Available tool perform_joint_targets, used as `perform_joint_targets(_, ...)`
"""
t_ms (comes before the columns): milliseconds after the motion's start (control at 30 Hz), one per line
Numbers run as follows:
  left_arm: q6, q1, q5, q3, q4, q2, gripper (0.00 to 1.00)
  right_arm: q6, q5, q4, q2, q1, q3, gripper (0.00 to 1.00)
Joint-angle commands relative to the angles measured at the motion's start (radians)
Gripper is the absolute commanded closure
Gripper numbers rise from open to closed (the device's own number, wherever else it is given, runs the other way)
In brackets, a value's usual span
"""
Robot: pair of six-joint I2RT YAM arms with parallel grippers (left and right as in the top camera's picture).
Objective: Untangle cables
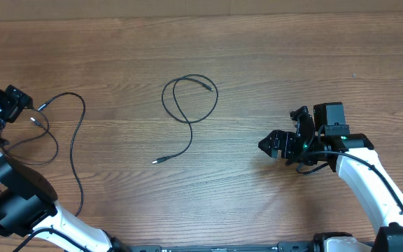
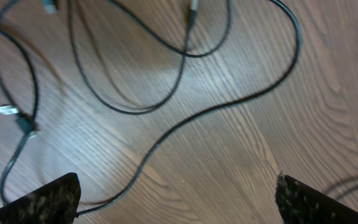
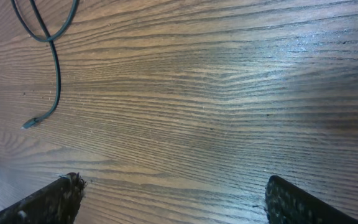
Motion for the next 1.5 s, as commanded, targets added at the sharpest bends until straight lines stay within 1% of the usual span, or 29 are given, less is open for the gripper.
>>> perform_joint_targets(0,0.053,-0.024,0.089,-0.001,0.004,-0.008,0.00,-0.008,0.004,0.006,0.000,-0.002,-0.004,0.08)
perform_joint_targets(200,0.105,-0.130,0.145,-0.001,0.006,-0.008,0.00,-0.008,0.004,0.006,0.000,-0.002,-0.004,0.08)
perform_joint_targets(333,0.178,-0.259,0.198,-0.001,0.023,-0.008,0.00,-0.008,0.004,0.009,0.000,-0.002,-0.004,0.08)
perform_joint_targets(567,0.280,-0.525,0.192,-0.001,0.057,-0.008,0.00,-0.008,0.004,0.011,0.000,-0.002,-0.004,0.08)
perform_joint_targets(667,0.323,-0.637,0.167,-0.001,0.071,-0.008,0.04,-0.008,0.004,0.011,0.000,-0.002,-0.004,0.08)
perform_joint_targets(733,0.334,-0.711,0.115,-0.002,0.074,-0.008,0.07,-0.008,0.004,0.011,0.000,-0.002,-0.004,0.08)
perform_joint_targets(867,0.333,-0.848,-0.011,-0.003,0.085,-0.008,0.07,-0.008,0.004,0.011,0.000,-0.002,-0.004,0.08)
perform_joint_targets(967,0.333,-0.923,-0.052,-0.007,0.112,-0.008,0.07,-0.008,0.004,0.014,0.000,-0.002,-0.004,0.08)
perform_joint_targets(1033,0.297,-0.964,-0.080,-0.014,0.140,-0.008,0.08,-0.008,0.004,0.014,0.000,-0.002,-0.004,0.08)
perform_joint_targets(1133,0.146,-1.000,-0.134,-0.024,0.171,-0.008,0.07,-0.008,0.004,0.013,0.000,-0.002,-0.004,0.08)
perform_joint_targets(1200,0.042,-1.009,-0.129,-0.032,0.187,-0.008,0.02,-0.008,0.004,0.014,0.000,-0.002,-0.004,0.08)
perform_joint_targets(1233,-0.007,-1.011,-0.119,-0.037,0.193,-0.008,0.00,-0.008,0.004,0.014,0.000,-0.002,-0.004,0.08)
perform_joint_targets(1333,-0.124,-1.011,-0.057,-0.055,0.228,-0.008,0.00,-0.008,0.005,0.014,0.000,-0.002,-0.004,0.08)
perform_joint_targets(1467,-0.223,-1.011,0.041,-0.094,0.268,-0.008,0.01,-0.008,0.004,0.022,0.000,-0.002,-0.004,0.08)
